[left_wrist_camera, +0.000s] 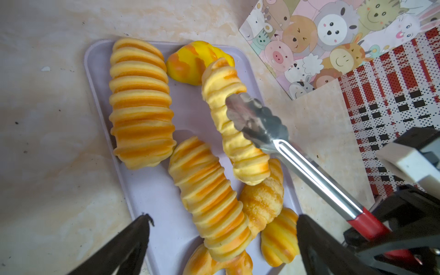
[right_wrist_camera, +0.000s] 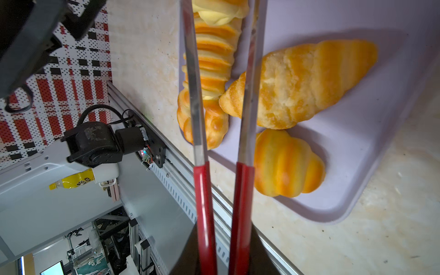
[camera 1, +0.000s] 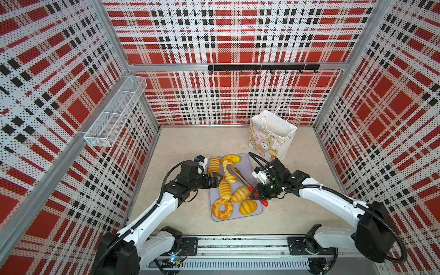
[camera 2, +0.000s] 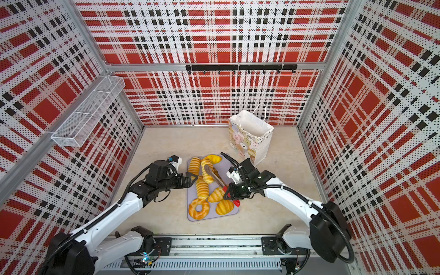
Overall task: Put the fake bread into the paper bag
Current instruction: 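Lower the tongs with the right gripper onto a striped spiral roll, then squeeze the tongs shut on the spiral roll and lift it with the right gripper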
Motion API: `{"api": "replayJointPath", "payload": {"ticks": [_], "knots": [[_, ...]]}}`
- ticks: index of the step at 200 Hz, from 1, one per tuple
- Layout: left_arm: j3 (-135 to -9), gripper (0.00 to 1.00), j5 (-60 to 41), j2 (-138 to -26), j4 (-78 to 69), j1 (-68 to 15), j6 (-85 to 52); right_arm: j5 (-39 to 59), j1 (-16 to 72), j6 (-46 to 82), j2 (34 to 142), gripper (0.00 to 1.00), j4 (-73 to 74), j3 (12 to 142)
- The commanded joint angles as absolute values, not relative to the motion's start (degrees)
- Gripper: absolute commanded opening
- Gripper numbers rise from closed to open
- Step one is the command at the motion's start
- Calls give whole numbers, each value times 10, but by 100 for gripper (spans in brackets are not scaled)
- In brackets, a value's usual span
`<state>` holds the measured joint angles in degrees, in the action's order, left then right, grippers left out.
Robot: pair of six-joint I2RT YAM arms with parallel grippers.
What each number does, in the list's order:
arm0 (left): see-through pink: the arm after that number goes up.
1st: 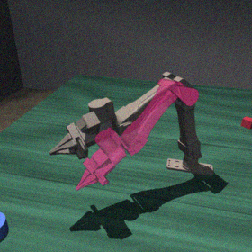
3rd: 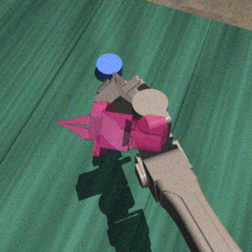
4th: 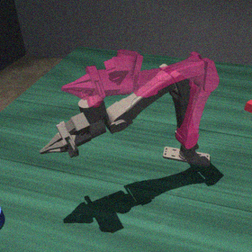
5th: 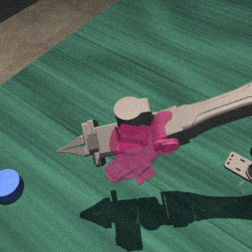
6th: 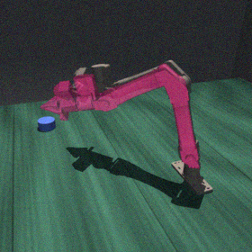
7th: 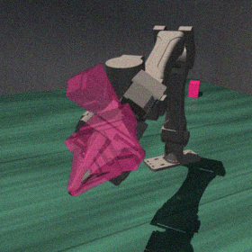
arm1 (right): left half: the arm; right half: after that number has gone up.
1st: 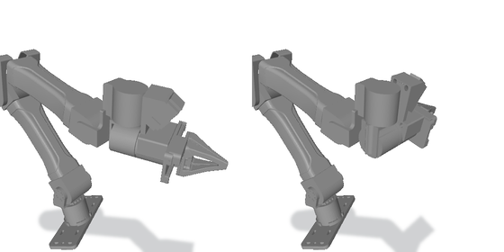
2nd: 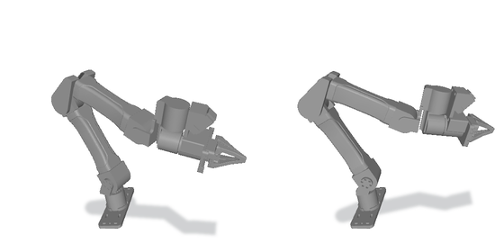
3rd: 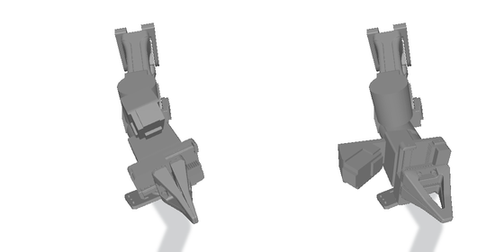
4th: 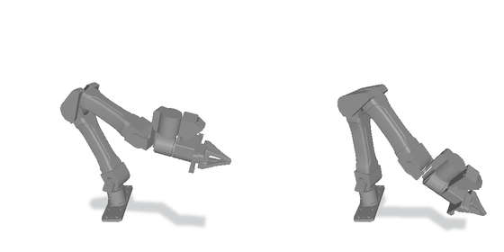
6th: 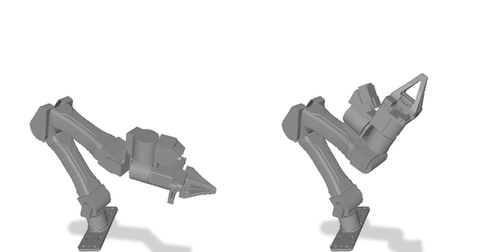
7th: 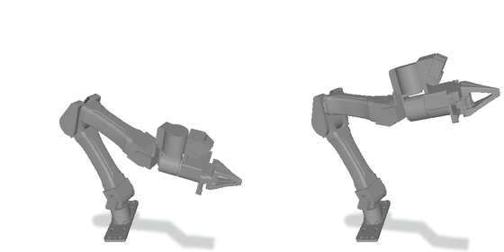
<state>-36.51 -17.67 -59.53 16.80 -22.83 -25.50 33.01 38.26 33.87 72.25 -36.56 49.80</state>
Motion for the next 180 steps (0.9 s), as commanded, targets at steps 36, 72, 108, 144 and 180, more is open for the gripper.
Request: {"api": "replayJointPath", "payload": {"ticks": [36, 72, 108, 144, 180], "knots": [[-358, 98, -178, -532, 154, -216, -247, 315, 387, 322, 638, 20, -358, 478], [-357, 98, -183, -507, 145, -206, -244, 296, 387, 292, 583, 20, -346, 456], [-352, 98, -183, -496, 140, -208, -245, 287, 387, 284, 524, 21, -315, 433], [-354, 98, -202, -505, 137, -206, -242, 258, 387, 269, 490, 21, -316, 432], [-349, 98, -240, -487, 118, -206, -242, 205, 387, 245, 460, 21, -325, 428]]}}
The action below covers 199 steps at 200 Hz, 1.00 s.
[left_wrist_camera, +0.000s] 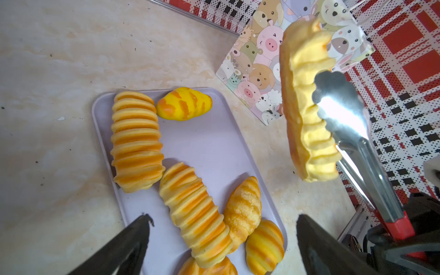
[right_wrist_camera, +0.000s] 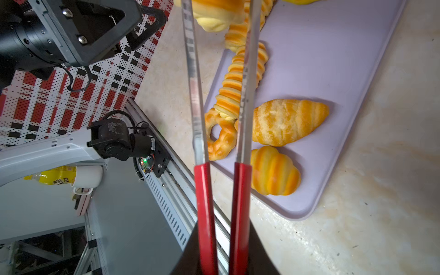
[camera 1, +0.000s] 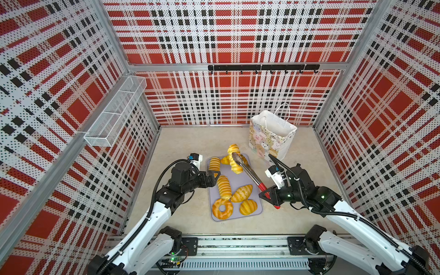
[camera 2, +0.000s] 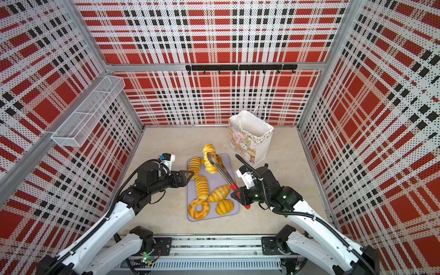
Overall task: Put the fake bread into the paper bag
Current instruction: 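Squeeze the tongs shut on the spiral roll and lift it with the right gripper, then carry the spiral roll in the tongs over the paper bag opening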
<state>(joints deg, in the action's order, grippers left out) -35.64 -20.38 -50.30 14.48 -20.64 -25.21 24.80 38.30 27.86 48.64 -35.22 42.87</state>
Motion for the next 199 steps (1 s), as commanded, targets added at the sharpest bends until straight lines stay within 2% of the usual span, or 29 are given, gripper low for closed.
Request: {"api": "replayJointPath", "payload": {"ticks": [1, 89, 199], "knots": [[-349, 98, -240, -486, 118, -206, -243, 204, 387, 244, 460, 21, -325, 428], [-359, 98, -216, -457, 78, -224, -270, 117, 387, 211, 413, 21, -300, 433], [-406, 98, -227, -544, -38, -246, -284, 52, 387, 185, 425, 25, -239, 480]]}}
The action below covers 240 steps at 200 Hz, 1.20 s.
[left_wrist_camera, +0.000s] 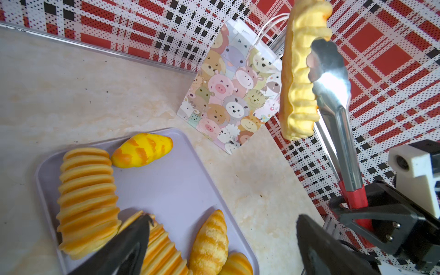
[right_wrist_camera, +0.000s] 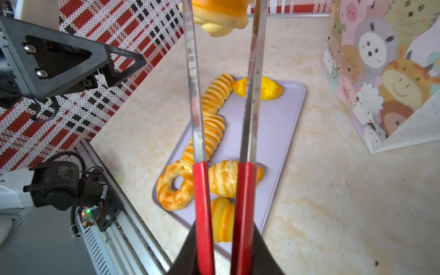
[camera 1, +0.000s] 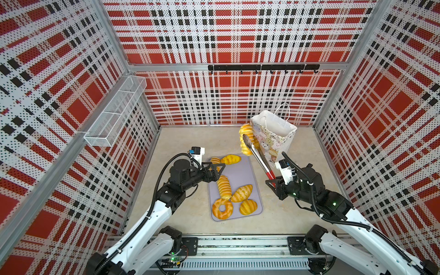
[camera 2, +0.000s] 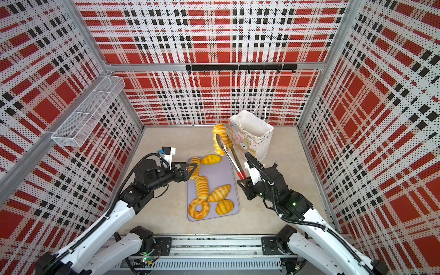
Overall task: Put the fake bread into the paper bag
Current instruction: 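Carry the spiral roll in the tongs over the paper bag opening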
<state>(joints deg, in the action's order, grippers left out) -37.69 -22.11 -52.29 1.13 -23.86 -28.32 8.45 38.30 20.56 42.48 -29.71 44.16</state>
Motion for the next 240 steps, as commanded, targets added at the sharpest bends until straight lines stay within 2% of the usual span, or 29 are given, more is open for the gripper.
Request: {"api": "replayJointPath", "payload": {"ticks": [1, 55, 108, 170, 240], "knots": [[-407, 98, -227, -545, -38, -247, -284, 51, 387, 185, 425, 25, -239, 481], [-442, 98, -233, -592, -59, -250, -275, -11, 383, 132, 455, 27, -233, 543], [-503, 98, -234, -620, 0, -243, -241, -114, 364, 128, 469, 27, -207, 548], [-523, 99, -255, -656, 19, -209, -214, -102, 267, 151, 473, 26, -200, 546], [-506, 99, -268, -669, 12, -194, -214, -148, 247, 156, 538, 28, -222, 547]]}}
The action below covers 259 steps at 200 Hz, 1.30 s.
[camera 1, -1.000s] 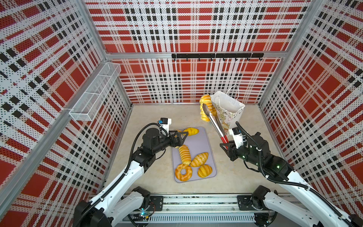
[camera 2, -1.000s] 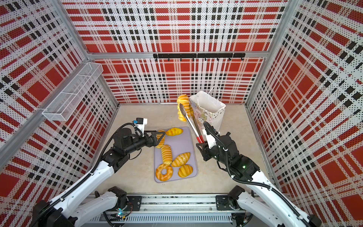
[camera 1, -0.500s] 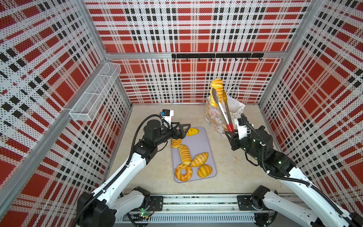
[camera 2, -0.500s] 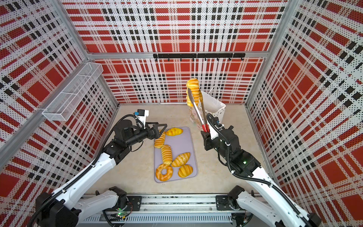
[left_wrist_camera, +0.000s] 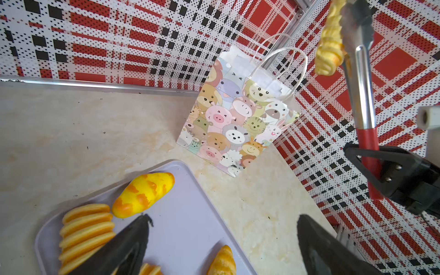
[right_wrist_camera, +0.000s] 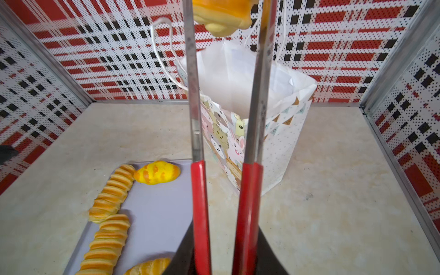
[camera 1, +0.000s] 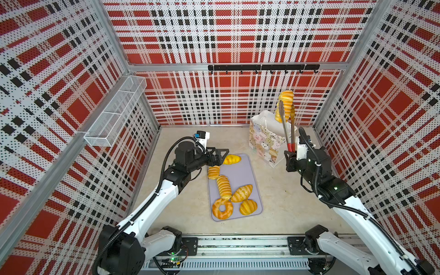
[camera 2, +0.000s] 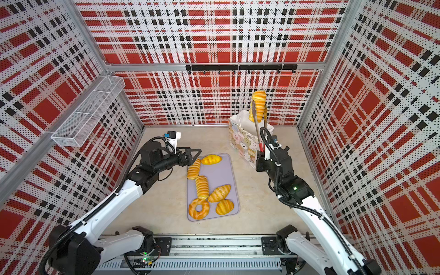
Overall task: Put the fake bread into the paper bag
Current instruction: 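Carry the spiral roll in the tongs over the paper bag opening, then open the tongs with the right gripper to drop the roll into the bag, then move the empty tongs with the right gripper back over the tray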
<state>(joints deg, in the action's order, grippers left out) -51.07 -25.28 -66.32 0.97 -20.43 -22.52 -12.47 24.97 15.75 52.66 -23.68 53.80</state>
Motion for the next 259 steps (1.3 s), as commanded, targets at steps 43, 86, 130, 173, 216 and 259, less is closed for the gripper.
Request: {"api": "replayJointPath", "payload": {"ticks": [43, 86, 130, 173, 216, 259], "knots": [[-489, 100, -273, -667, 5, -167, -223, -174, 246, 156, 553, 30, -234, 543], [-483, 99, -309, -671, -7, -171, -229, -178, 247, 160, 560, 32, -247, 544], [-473, 99, -342, -674, -32, -172, -242, -173, 246, 165, 570, 32, -263, 549], [-471, 98, -345, -675, -33, -172, -245, -145, 247, 168, 554, 30, -263, 549], [-460, 99, -360, -670, -59, -171, -259, -78, 247, 147, 474, 29, -241, 520], [-458, 98, -331, -654, -55, -177, -269, 61, 247, 113, 392, 27, -214, 484]]}}
